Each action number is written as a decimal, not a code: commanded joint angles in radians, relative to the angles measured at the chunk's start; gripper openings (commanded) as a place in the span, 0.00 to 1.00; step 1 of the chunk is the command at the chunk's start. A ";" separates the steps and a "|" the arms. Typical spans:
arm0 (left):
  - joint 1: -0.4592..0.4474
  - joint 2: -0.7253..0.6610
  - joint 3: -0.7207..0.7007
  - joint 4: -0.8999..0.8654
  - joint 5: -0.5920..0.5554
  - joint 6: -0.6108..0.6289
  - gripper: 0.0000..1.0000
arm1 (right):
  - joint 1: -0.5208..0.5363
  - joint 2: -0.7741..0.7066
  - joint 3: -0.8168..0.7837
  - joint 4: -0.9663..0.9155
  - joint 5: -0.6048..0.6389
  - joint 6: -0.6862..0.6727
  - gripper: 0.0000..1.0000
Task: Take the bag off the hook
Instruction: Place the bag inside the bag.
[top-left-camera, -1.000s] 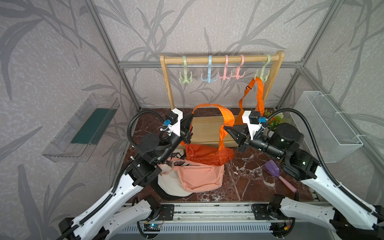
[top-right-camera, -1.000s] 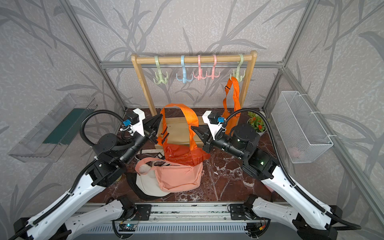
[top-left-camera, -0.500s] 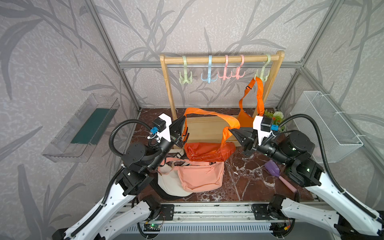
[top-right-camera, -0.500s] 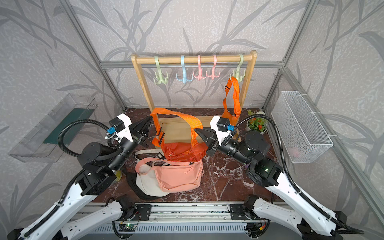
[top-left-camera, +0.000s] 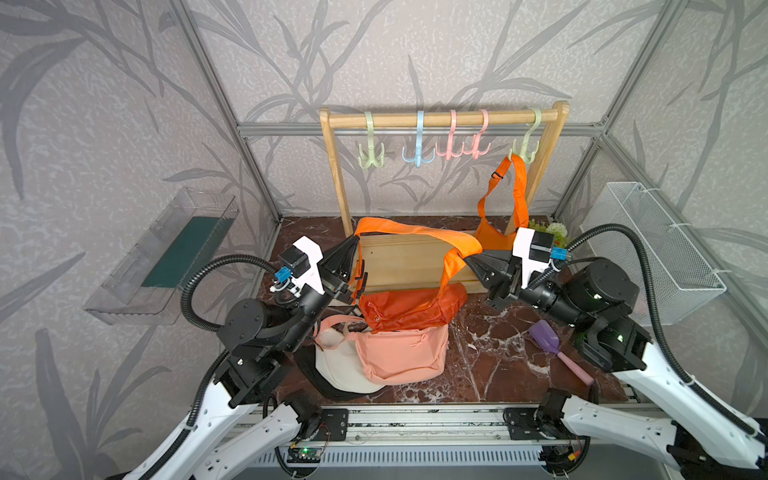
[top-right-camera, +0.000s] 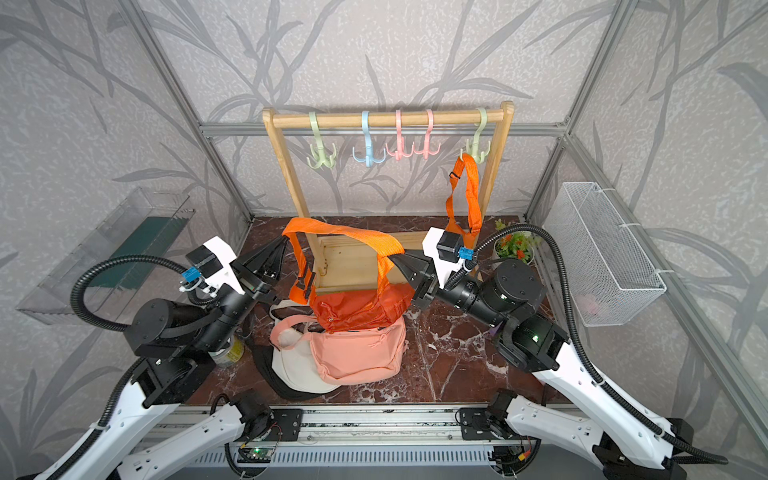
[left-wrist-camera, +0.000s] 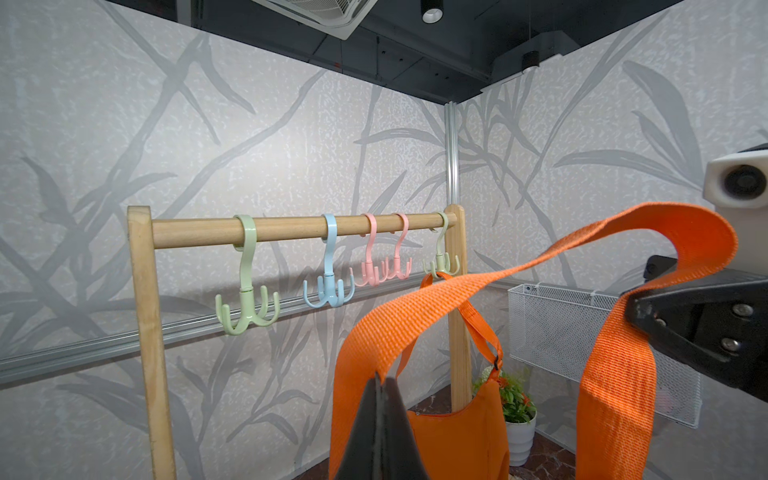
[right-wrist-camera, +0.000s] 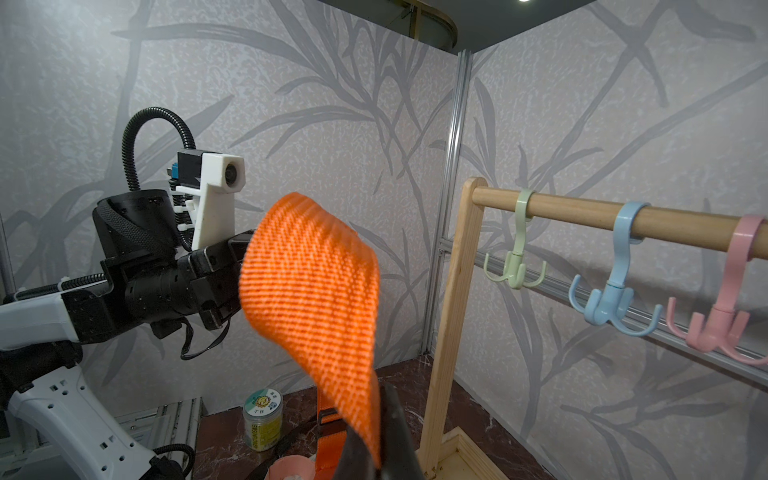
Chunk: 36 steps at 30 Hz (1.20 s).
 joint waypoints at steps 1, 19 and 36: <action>0.006 0.008 0.053 -0.021 0.130 -0.007 0.00 | 0.010 -0.015 0.040 0.020 -0.014 -0.021 0.00; 0.006 -0.039 -0.107 0.012 0.221 -0.122 0.00 | 0.013 -0.143 -0.083 -0.168 0.154 -0.077 0.00; 0.006 0.129 -0.141 -0.010 0.263 -0.279 0.00 | 0.013 -0.172 -0.391 -0.295 0.376 -0.003 0.00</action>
